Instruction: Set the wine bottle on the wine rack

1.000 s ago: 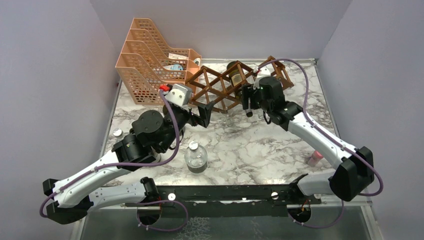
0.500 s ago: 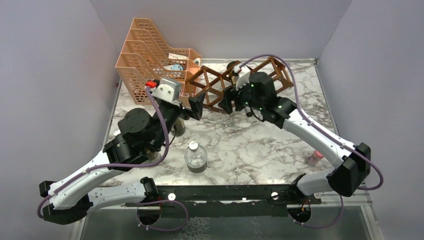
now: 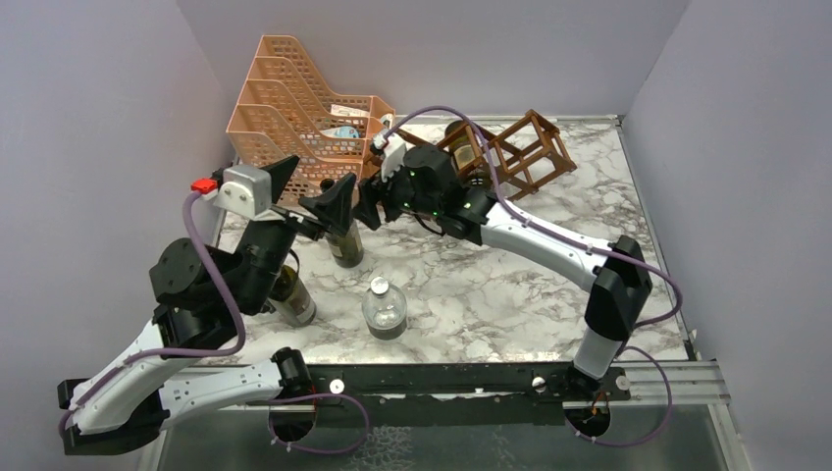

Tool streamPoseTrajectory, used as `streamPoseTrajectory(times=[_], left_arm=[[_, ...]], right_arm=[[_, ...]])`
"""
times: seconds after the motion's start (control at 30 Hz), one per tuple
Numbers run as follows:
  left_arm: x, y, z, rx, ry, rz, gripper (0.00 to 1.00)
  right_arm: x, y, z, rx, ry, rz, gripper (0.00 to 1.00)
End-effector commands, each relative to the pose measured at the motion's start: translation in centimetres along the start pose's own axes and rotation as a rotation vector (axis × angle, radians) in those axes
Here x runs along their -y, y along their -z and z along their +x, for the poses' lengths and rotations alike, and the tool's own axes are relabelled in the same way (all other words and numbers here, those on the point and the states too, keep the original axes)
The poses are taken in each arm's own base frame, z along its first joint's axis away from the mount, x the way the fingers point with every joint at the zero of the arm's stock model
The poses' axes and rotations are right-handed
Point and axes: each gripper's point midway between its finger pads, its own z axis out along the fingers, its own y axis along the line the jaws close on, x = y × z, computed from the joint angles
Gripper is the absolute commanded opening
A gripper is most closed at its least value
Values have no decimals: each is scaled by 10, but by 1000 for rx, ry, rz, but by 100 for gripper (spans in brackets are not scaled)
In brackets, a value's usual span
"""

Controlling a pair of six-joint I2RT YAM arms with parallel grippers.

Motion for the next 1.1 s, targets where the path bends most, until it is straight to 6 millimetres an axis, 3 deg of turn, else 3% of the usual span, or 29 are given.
streamPoseTrajectory(times=[0.0,0.37,0.63,0.9,1.07], left_arm=[[-11,6,-14,37,11,-27,99],[-16,13,-9,33,6,-30,99],[-14,13,-4,16,15,-26,99],[-13,12,0,5,22,-25,99],[-7,10,-2,7,31,-1,99]], right_arm=[[-22,-20,-42,108,43,-39,73],[-40,-59,-49,153,115,-87,72],[-43,-78,-45,178,191,-91,55],[-43,-61,-57,247,230,-61,19],[-43,-35,-65,287,234,-43,7]])
